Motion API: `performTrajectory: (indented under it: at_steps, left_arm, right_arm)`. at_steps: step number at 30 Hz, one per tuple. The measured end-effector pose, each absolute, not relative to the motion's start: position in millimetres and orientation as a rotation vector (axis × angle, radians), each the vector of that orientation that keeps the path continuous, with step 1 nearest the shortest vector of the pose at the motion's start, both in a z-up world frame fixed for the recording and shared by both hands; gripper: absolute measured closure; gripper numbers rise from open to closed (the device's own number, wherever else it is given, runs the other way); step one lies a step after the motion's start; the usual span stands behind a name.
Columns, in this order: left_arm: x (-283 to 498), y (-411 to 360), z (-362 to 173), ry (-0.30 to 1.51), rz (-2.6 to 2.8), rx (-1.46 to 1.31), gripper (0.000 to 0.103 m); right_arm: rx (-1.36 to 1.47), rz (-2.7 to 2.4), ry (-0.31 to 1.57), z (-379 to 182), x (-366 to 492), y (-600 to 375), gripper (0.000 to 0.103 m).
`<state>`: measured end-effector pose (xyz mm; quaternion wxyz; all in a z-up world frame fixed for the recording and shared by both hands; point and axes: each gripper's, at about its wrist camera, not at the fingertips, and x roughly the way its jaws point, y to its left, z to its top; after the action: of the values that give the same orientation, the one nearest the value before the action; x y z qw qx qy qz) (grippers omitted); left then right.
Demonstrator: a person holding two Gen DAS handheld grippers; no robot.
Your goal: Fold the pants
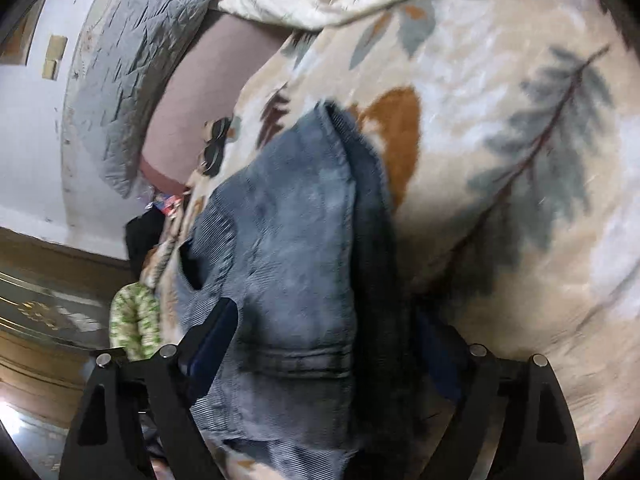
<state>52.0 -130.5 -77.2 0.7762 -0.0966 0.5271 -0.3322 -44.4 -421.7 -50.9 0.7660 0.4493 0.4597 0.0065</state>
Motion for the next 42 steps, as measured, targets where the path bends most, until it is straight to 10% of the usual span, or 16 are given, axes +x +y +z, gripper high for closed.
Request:
performTrajectory:
  at_steps: [8, 16, 25, 42]
  left_arm:
    - [45, -138, -71, 1.099, -0.736, -0.169, 0.042]
    - [37, -139, -54, 0.998, -0.738, -0.119, 0.075]
    - [28, -138, -32, 0.911, -0.745, -0.057, 0.077]
    - [20, -143, -35, 0.912, -0.685, 0.067, 0.077]
  right_arm:
    - [0.924, 0.026, 1.015, -50, -41, -407, 0.015]
    - [0.712, -0.074, 1.021, -34, -38, -380, 0.05]
    - [0.547, -0.129, 0.955, -8, -40, -363, 0.057]
    - [0.514, -0.121, 1.116, -14, -47, -343, 0.04]
